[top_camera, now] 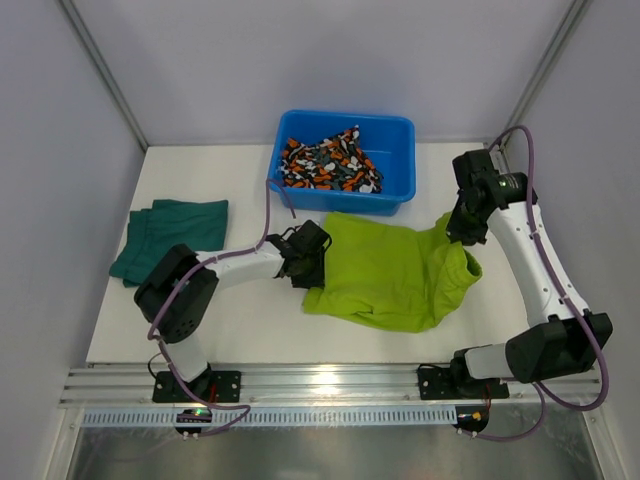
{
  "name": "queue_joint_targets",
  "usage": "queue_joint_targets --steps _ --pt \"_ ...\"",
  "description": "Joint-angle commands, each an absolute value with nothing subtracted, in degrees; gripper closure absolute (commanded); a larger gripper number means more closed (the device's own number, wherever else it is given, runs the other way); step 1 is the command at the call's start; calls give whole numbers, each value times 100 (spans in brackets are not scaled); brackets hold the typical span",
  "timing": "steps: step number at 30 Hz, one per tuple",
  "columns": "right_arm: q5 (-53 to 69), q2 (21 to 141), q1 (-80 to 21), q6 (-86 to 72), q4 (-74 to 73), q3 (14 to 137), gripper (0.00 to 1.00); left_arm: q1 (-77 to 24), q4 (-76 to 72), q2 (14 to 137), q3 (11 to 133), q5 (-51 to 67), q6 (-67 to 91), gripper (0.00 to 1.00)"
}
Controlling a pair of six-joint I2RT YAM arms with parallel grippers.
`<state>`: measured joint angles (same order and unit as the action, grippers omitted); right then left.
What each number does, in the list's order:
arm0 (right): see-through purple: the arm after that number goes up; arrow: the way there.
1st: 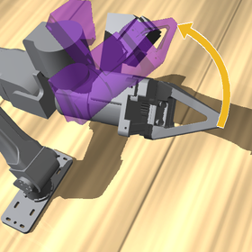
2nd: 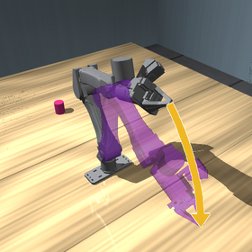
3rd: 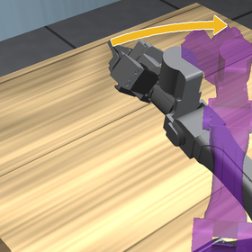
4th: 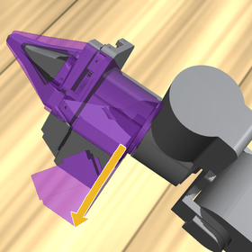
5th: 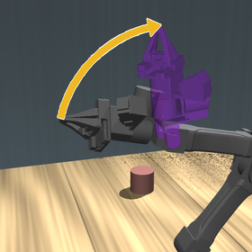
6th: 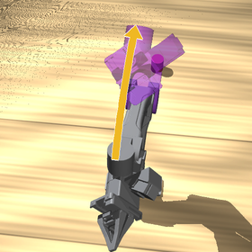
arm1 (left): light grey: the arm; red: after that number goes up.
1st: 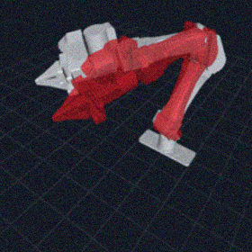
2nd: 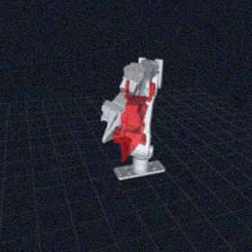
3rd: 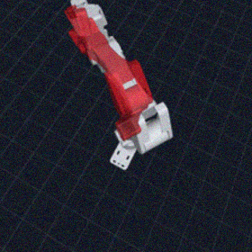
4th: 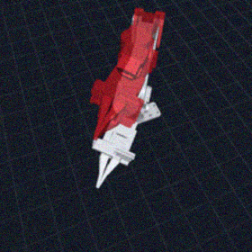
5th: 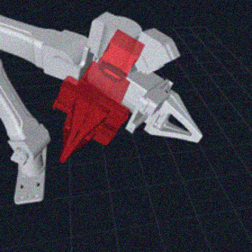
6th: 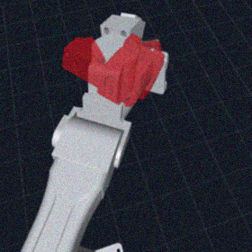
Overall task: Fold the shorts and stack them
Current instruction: Fold the shorts at the center of the board.
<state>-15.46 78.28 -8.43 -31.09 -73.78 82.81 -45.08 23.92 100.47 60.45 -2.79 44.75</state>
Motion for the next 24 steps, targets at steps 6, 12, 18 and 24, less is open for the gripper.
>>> queue_joint_targets --steps 6,12,18,24 --pt "-888 7672 -1484 -3752 -7155 8692 92 -4518 1978 10213 5968 -141 4465 61" --pt "-932 8094 -2248 -4489 -6760 8763 88 -4509 1837 10222 5898 -35 4491 61" --pt "-678 8779 -2724 -5307 -5681 8526 82 -4509 1775 10099 5748 -35 4500 61" --pt "-440 9675 -3058 -5758 -4483 8384 66 -4465 2355 9503 5590 -123 4842 52"
